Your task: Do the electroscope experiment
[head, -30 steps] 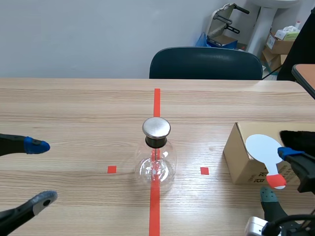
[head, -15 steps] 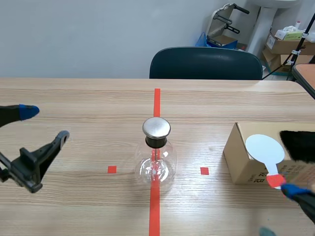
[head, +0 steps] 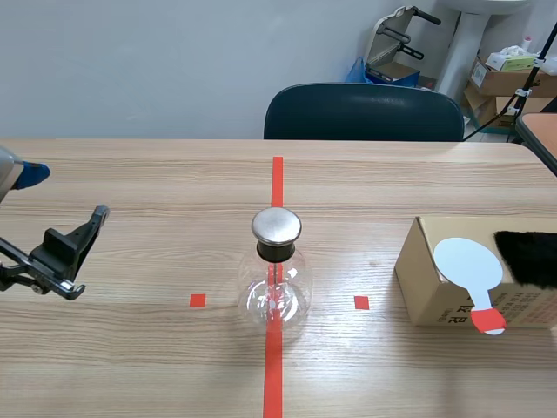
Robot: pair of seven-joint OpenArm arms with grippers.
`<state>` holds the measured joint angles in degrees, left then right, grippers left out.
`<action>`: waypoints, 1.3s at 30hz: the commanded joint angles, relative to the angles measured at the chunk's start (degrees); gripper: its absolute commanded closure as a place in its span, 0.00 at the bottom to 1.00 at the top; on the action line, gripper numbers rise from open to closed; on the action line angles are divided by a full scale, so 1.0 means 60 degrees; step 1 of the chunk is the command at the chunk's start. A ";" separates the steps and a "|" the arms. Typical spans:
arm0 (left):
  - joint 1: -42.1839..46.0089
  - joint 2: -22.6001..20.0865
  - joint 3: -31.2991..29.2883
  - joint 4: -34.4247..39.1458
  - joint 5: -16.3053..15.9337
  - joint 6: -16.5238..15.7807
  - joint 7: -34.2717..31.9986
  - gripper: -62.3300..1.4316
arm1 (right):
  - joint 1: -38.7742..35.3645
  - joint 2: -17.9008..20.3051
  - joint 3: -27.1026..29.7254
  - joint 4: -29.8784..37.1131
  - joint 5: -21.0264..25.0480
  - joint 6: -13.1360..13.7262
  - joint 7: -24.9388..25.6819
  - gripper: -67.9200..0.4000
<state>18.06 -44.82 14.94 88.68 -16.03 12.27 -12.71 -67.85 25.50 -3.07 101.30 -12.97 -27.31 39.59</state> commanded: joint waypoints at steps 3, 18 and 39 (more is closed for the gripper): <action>0.0776 0.0211 -0.0372 0.0987 -0.0040 0.0299 -0.0135 0.25 | 0.0656 0.1064 0.0091 0.1060 0.1508 0.0448 -0.0215 0.00; 0.4204 0.0532 -0.0805 0.4116 -0.0266 0.1355 -0.0521 0.25 | 0.5563 0.1938 -0.0321 0.2841 0.5278 0.4969 -0.4116 0.00; 0.4612 0.0149 -0.0776 0.4277 -0.0543 0.0667 -0.0535 0.25 | 0.6546 0.1832 -0.0696 0.2841 0.6025 0.6065 -0.4936 0.00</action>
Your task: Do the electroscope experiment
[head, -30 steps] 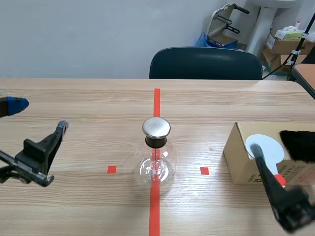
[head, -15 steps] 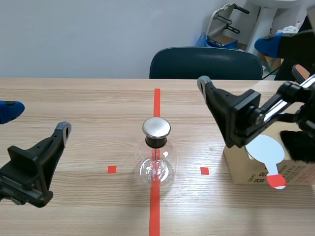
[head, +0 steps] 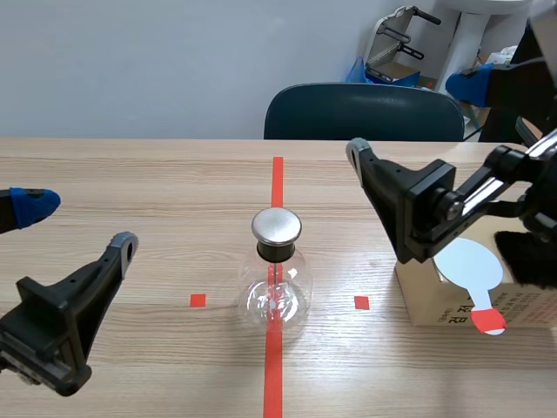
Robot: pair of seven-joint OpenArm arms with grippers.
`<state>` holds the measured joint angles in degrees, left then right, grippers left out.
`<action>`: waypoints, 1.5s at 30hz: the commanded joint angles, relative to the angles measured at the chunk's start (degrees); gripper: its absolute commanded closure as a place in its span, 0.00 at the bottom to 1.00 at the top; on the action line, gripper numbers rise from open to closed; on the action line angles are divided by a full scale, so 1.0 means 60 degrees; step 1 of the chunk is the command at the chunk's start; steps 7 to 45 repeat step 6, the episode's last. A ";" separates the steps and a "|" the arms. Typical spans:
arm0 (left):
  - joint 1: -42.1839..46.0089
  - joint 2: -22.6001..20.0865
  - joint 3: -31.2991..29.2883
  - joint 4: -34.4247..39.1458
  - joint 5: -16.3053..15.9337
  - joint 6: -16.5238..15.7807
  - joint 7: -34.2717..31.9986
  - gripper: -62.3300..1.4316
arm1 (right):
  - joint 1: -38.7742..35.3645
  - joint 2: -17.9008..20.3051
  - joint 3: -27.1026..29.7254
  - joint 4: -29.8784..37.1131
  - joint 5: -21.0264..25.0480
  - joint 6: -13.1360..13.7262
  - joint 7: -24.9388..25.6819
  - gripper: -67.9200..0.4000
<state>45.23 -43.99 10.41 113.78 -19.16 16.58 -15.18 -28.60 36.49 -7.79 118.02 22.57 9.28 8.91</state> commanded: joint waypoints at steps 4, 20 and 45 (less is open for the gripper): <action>0.0084 -0.0164 -0.0018 0.0095 -0.0142 -0.0415 -0.0069 0.25 | 0.0004 0.0000 0.0091 0.0055 0.0102 -0.0033 0.0182 0.00; 0.0076 -0.0164 -0.0018 0.0095 -0.0175 -0.0430 -0.0069 0.25 | 0.0004 0.0000 0.0091 0.0055 0.0102 -0.0033 0.0178 0.00; 0.0076 -0.0164 -0.0018 0.0095 -0.0175 -0.0430 -0.0069 0.25 | 0.0004 0.0000 0.0091 0.0055 0.0102 -0.0033 0.0178 0.00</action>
